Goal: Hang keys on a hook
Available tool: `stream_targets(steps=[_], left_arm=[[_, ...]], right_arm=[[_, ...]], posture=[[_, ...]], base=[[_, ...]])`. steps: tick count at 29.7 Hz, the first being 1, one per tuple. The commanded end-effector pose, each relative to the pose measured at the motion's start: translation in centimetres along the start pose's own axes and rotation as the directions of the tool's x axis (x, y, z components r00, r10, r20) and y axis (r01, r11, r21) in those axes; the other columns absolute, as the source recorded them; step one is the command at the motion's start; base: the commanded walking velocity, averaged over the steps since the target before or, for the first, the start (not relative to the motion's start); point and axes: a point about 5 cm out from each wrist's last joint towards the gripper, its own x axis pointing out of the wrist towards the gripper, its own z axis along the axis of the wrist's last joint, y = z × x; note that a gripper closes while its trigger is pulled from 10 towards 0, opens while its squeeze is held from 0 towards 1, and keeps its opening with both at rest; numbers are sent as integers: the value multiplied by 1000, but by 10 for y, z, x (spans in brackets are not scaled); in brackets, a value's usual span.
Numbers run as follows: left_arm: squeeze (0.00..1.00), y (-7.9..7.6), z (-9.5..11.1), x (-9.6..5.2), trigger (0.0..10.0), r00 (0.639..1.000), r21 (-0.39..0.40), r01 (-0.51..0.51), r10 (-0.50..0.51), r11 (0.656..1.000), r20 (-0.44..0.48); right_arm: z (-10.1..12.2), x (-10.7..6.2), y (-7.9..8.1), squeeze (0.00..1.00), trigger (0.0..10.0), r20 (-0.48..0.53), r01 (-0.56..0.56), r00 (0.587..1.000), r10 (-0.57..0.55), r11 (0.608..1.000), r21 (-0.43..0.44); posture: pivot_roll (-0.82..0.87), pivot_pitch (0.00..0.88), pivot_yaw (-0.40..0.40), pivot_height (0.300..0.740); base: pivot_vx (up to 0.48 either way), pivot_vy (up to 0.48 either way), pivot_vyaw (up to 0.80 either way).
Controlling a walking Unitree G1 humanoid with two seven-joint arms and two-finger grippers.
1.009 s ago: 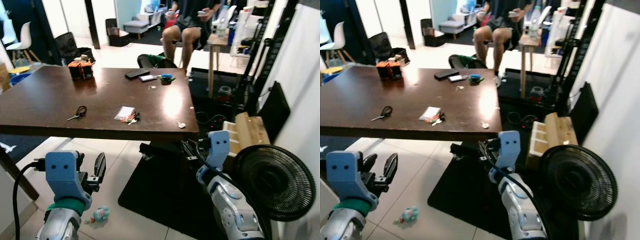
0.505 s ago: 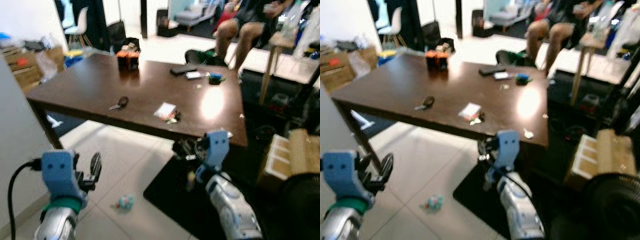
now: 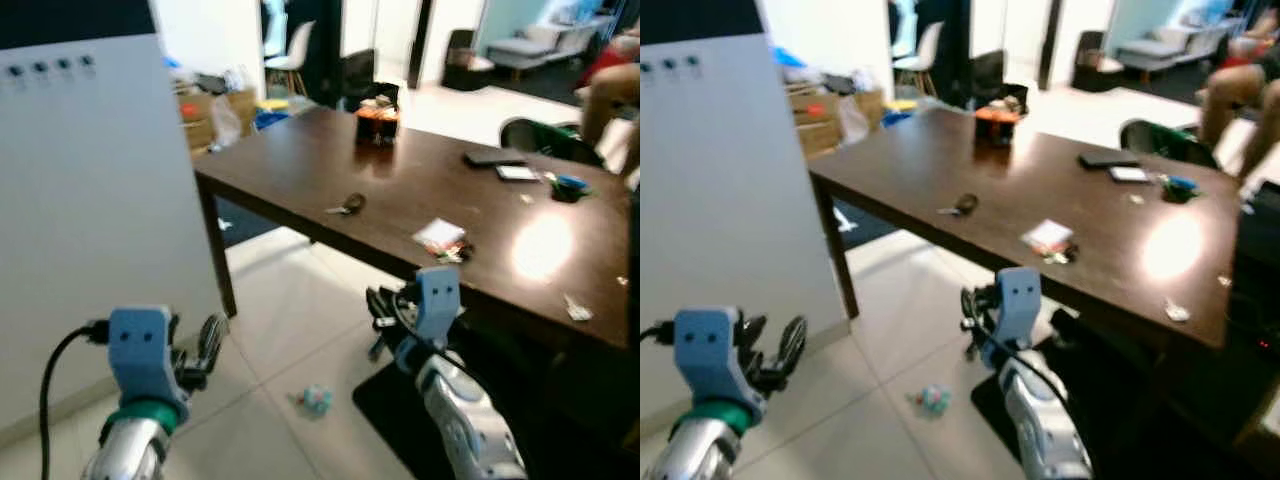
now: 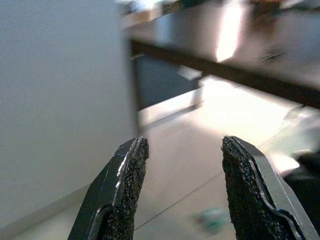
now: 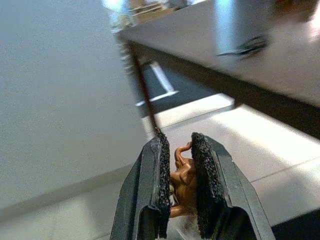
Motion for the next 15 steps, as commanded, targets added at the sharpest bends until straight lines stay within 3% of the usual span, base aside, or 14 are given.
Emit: stream_targets(steps=[1,7,15], left_arm=[[0,4,-10,-3,10000,999,28,-28,29,999,-35],[0,11,-28,-13,10000,992,68,-71,77,995,-98],[0,10,-33,-16,10000,989,63,-86,92,994,-114]], right_arm=[[-14,-4,-2,0,10000,-51,14,999,-14,1000,-1],[-38,-19,-13,0,10000,-134,49,990,-50,999,-14],[-46,-25,-14,0,10000,-157,59,986,-61,998,-16]], posture=[[-108,25,88,740],[-108,25,88,740],[-109,31,92,740]], base=[[0,0,800],[0,0,800],[0,0,800]])
